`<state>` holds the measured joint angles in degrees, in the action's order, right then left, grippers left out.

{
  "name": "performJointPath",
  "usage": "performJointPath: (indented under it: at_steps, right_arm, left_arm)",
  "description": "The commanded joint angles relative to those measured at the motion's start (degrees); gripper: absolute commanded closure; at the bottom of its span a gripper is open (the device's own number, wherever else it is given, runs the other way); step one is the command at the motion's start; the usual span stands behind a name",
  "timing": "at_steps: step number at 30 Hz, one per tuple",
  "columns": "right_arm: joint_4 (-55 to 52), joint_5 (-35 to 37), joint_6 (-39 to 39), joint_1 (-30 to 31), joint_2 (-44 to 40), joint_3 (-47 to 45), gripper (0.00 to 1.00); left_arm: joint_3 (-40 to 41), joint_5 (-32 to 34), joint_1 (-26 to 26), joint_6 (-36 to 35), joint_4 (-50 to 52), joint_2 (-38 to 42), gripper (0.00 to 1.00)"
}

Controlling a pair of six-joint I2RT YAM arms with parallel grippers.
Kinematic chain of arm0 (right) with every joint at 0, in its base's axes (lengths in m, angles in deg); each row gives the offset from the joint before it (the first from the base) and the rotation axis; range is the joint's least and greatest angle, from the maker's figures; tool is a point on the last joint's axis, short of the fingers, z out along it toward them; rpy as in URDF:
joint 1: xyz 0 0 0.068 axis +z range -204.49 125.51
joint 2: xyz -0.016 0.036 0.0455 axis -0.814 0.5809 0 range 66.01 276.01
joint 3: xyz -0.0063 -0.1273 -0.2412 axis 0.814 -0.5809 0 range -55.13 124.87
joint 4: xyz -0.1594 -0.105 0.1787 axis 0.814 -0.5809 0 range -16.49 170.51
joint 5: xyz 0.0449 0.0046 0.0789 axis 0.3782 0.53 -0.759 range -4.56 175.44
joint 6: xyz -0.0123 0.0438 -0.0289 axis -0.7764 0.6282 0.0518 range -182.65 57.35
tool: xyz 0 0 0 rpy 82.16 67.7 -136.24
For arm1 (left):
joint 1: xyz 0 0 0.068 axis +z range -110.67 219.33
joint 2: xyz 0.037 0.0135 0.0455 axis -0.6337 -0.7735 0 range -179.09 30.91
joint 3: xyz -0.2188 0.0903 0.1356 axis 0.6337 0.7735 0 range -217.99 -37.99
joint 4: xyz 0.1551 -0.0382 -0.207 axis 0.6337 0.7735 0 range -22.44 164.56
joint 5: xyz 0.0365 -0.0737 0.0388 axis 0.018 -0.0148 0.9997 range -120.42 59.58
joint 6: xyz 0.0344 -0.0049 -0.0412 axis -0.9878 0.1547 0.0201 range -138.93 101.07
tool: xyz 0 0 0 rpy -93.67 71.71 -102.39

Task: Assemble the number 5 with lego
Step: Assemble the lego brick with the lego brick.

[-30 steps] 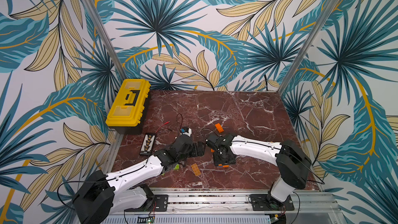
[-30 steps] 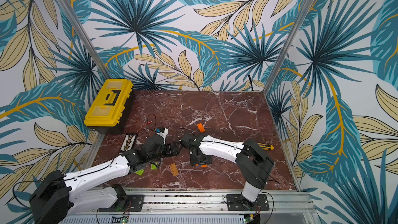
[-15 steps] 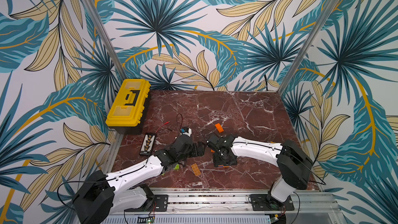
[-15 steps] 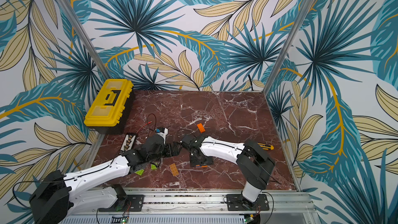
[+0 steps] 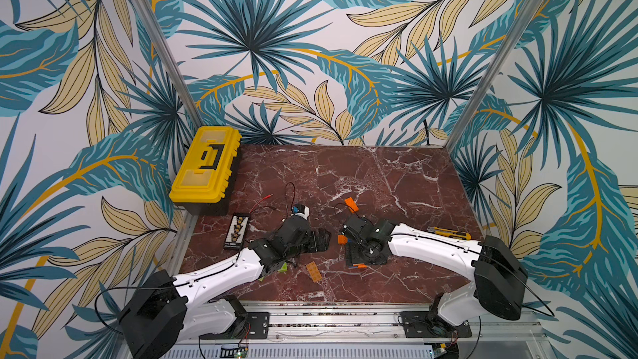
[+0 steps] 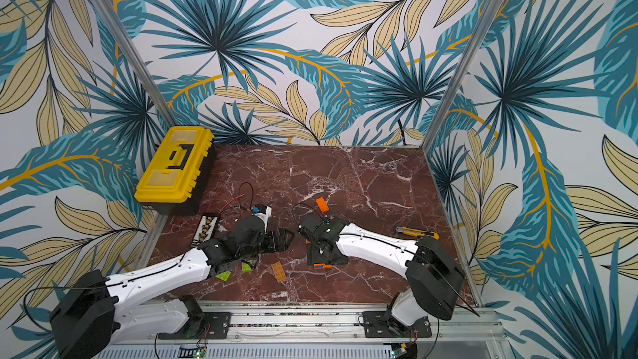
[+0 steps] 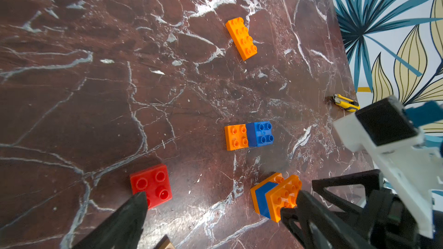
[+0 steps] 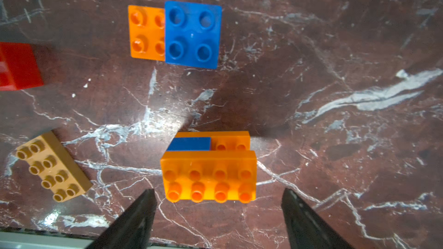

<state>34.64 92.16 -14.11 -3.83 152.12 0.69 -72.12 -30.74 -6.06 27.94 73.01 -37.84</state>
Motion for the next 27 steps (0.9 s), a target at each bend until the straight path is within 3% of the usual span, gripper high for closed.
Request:
performJointPath:
  at_steps: [1,27]
  right_arm:
    - [1.75,0.55,1.38,-0.91,-1.73,-2.33,0.18]
    - [0.23,1.14,0.42,-1.18,2.38,-2.26,0.21]
  left_arm:
    - [-1.80,-2.41,-0.37,-0.99,-2.24,-1.37,0.00]
    - [-3.48,-3.45,-1.13,-1.61,-2.83,-4.56,0.00]
